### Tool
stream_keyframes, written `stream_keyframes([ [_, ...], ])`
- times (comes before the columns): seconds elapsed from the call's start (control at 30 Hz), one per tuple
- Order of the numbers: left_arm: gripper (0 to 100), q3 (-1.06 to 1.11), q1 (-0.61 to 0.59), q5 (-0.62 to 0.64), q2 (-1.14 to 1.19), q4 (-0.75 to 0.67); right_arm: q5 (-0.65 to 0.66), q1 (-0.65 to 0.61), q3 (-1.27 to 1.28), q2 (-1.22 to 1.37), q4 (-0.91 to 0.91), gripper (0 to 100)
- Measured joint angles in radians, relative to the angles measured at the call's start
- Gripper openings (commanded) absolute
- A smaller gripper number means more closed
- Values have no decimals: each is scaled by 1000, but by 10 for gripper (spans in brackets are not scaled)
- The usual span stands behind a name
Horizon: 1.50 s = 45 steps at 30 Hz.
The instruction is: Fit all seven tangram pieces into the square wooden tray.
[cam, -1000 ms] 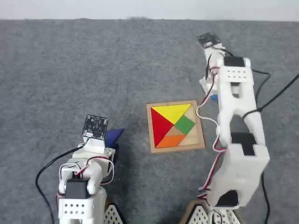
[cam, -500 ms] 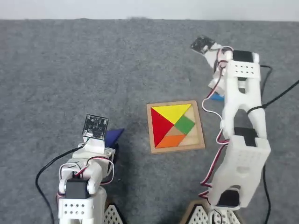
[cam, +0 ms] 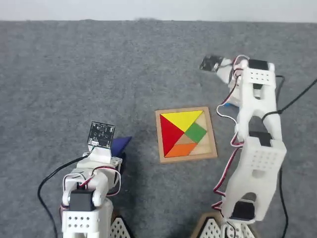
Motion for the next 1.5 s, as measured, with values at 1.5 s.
stream_keyframes([
  [1.5,200,0,0,0,0,0,-446,-81,-68,-189,302,7],
])
